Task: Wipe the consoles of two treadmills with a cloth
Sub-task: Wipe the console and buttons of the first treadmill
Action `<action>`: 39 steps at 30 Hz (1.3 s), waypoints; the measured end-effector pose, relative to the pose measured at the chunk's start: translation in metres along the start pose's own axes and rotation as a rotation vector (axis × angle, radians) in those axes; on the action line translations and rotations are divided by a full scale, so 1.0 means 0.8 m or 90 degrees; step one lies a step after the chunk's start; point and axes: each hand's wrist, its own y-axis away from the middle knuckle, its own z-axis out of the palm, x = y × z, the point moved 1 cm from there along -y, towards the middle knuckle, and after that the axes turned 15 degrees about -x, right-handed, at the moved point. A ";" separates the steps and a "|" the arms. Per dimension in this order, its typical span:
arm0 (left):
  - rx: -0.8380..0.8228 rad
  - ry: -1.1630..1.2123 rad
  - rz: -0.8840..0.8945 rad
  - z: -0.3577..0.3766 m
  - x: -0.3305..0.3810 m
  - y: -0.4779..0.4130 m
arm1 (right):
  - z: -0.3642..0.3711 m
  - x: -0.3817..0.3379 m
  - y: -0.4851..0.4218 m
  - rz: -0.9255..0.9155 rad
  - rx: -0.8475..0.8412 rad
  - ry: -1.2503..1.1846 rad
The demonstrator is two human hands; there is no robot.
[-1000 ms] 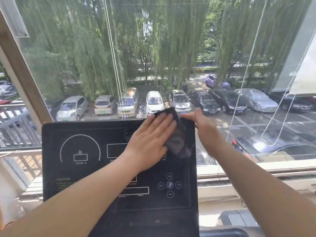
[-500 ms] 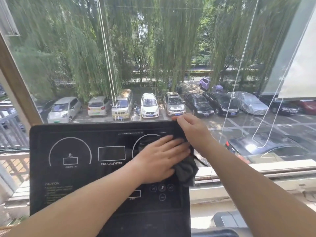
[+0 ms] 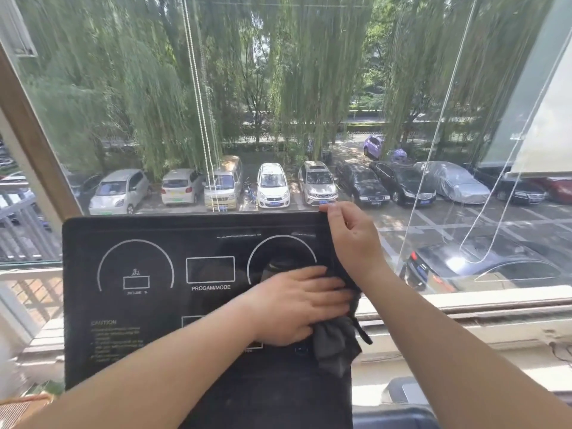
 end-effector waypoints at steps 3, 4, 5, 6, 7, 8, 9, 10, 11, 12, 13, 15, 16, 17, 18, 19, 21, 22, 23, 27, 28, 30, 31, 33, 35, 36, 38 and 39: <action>0.065 0.016 -0.249 -0.017 -0.056 0.025 | 0.007 0.004 0.002 -0.017 0.025 -0.007; 0.098 0.050 -0.341 -0.017 -0.065 0.032 | 0.009 0.006 0.002 -0.015 0.026 -0.008; 0.130 0.090 -0.416 -0.015 -0.066 0.036 | 0.010 0.007 0.002 -0.010 0.024 -0.003; 0.156 0.128 -0.473 -0.012 -0.060 0.036 | 0.011 0.007 0.003 -0.006 0.022 0.003; 0.178 0.160 -0.515 -0.006 -0.047 0.033 | 0.011 0.006 0.004 -0.003 0.022 0.012; 0.194 0.182 -0.537 0.001 -0.031 0.028 | 0.012 0.005 0.006 -0.004 0.021 0.021; 0.196 0.190 -0.537 0.010 -0.012 0.025 | 0.014 0.005 0.008 -0.009 0.021 0.037; 0.175 0.185 -0.507 0.021 0.008 0.024 | 0.016 0.005 0.010 -0.019 0.023 0.057; 0.140 0.167 -0.449 0.032 0.027 0.025 | 0.018 0.006 0.011 -0.026 0.024 0.075; 0.096 0.141 -0.368 0.042 0.044 0.030 | 0.020 0.008 0.012 -0.032 0.028 0.084; 0.054 0.109 -0.269 0.051 0.056 0.037 | 0.022 0.009 0.014 -0.034 0.027 0.087; -0.012 0.056 -0.087 0.053 0.051 0.053 | 0.024 0.010 0.016 -0.041 0.028 0.091; -0.034 0.038 -0.033 0.049 0.036 0.058 | 0.024 0.012 0.016 -0.043 0.030 0.099; -0.037 0.024 -0.022 0.042 0.016 0.062 | 0.023 0.012 0.016 -0.042 0.028 0.106; -0.023 0.014 -0.057 0.034 -0.004 0.064 | 0.023 0.014 0.015 -0.046 0.025 0.112; 0.007 0.014 -0.129 0.026 -0.023 0.066 | 0.023 0.012 0.015 -0.046 0.017 0.123; 0.105 0.083 -0.331 0.013 -0.046 0.067 | 0.023 0.015 0.016 -0.038 0.002 0.159; 0.159 0.143 -0.421 0.010 -0.045 0.063 | 0.024 0.018 0.016 -0.036 -0.009 0.180; 0.206 0.204 -0.490 0.010 -0.035 0.056 | 0.024 0.016 0.018 -0.031 -0.024 0.196; 0.219 0.305 -0.510 0.036 0.048 0.025 | 0.011 0.004 0.026 0.006 -0.078 0.051; 0.178 0.276 -0.444 0.046 0.067 0.024 | 0.007 0.012 0.031 0.041 -0.081 -0.011; 0.093 0.195 -0.276 0.058 0.084 0.033 | 0.001 0.030 0.047 0.166 -0.091 -0.103; 0.063 0.165 -0.206 0.059 0.079 0.038 | -0.001 0.045 0.058 0.255 -0.103 -0.131; 0.042 0.126 -0.148 0.049 0.050 0.039 | -0.002 0.062 0.081 0.386 -0.145 -0.210; 0.080 0.138 -0.226 0.026 0.015 0.027 | -0.002 0.068 0.098 0.437 -0.157 -0.287; 0.114 0.172 -0.294 0.011 -0.002 0.017 | -0.002 0.068 0.104 0.442 -0.143 -0.304; 0.166 0.231 -0.414 -0.016 -0.022 -0.006 | 0.000 0.071 0.111 0.434 -0.121 -0.331; 0.175 0.244 -0.451 -0.024 -0.023 -0.019 | 0.002 0.068 0.113 0.424 -0.119 -0.331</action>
